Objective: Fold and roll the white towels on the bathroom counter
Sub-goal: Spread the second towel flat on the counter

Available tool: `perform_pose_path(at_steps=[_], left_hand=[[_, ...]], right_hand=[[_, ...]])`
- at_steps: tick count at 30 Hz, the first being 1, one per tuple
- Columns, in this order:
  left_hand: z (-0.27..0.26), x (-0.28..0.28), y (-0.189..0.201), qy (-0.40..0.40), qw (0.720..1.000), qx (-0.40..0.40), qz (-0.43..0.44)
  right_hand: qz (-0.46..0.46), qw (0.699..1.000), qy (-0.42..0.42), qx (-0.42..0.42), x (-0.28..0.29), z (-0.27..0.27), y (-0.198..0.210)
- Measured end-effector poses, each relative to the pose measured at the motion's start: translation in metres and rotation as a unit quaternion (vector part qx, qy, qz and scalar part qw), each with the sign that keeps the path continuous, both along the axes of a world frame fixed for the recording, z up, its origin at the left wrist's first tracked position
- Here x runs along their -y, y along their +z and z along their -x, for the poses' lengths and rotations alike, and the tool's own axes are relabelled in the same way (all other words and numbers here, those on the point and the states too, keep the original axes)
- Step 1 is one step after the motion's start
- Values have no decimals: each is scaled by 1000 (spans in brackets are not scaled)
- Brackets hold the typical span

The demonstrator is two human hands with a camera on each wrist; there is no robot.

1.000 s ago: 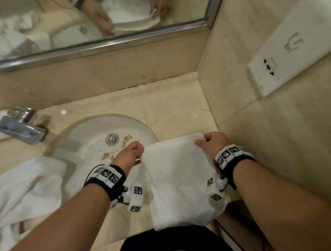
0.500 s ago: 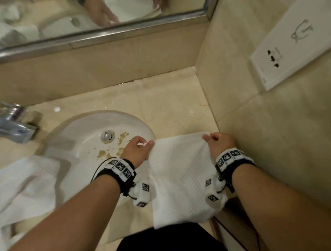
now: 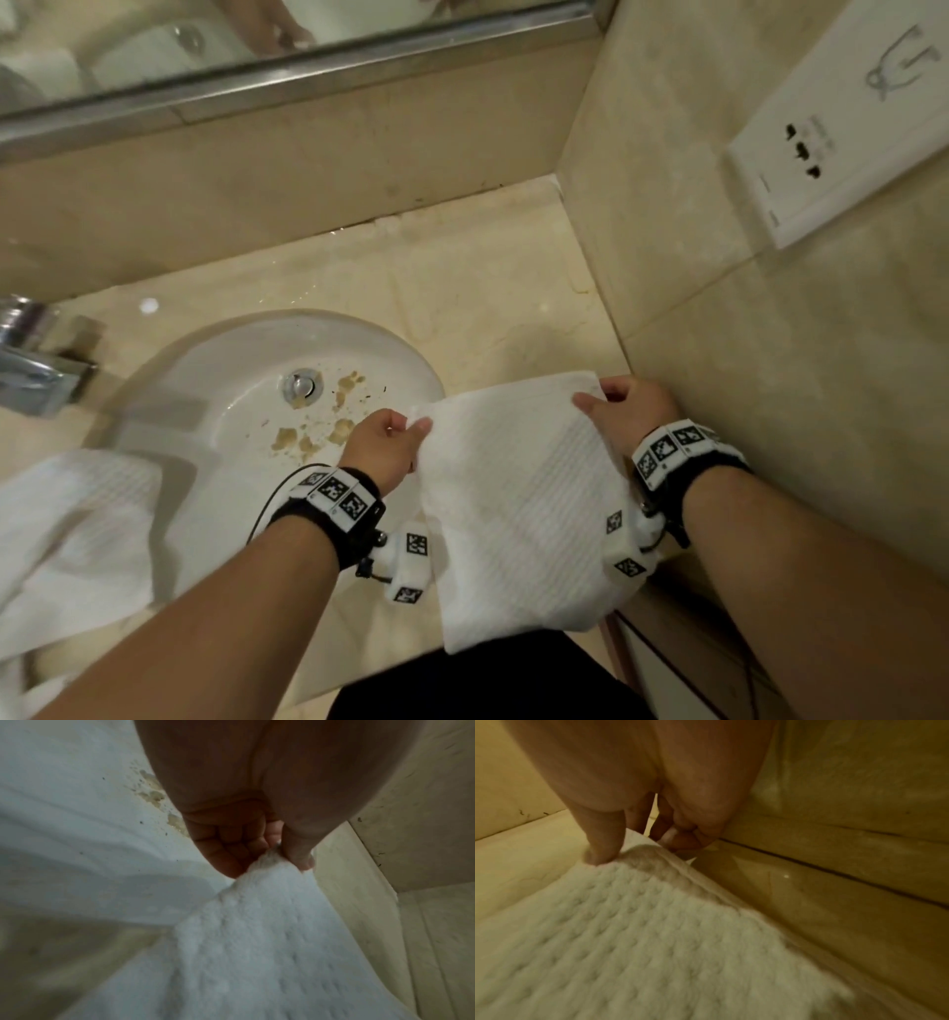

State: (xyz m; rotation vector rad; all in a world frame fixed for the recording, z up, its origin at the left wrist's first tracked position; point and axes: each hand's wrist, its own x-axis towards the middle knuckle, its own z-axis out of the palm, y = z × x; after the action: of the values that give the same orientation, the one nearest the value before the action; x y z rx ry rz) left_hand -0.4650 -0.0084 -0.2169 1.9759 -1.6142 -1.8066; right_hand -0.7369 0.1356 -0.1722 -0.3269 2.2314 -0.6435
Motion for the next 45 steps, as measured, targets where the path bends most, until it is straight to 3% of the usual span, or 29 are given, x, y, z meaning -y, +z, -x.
perform_pose_path(at_steps=[3,6,8,10,12,18,22,25,27,29,34,37,41,45], left_hand=[[9,-3,2,-1,1000,10,-16],[13,-3,12,21,990,-56,-126],[10,1,21,-48,980,-70,-182],[3,5,24,-138,980,-25,-138],[-3,9,23,-155,986,8,-63],[2,19,38,1,999,-48,19],[31,65,67,83,992,-44,84],[48,98,78,154,979,-105,84],[49,107,73,174,978,-107,53],[41,99,63,135,989,-48,16],[14,30,35,33,993,21,-112],[6,-1,19,26,983,18,-180],[6,-12,10,16,987,4,-161],[4,-11,6,1,992,26,-125]], right_hand=[[0,1000,23,-10,-1,0,-1],[1,1000,12,-17,-2,2,-5],[1,1000,2,-24,-4,4,-7],[7,999,-4,-36,-5,3,-11],[9,999,-2,-51,-5,-3,-11],[48,995,13,-89,29,-5,14],[129,981,10,-142,84,16,37],[176,973,-19,-146,116,21,43],[150,980,5,-127,118,18,41],[92,988,31,-123,101,14,36],[-70,991,75,-92,26,-14,5],[-97,989,75,-88,0,-24,-6],[-119,986,46,-110,-9,-30,-3],[-86,995,23,-40,-12,-30,-1]])
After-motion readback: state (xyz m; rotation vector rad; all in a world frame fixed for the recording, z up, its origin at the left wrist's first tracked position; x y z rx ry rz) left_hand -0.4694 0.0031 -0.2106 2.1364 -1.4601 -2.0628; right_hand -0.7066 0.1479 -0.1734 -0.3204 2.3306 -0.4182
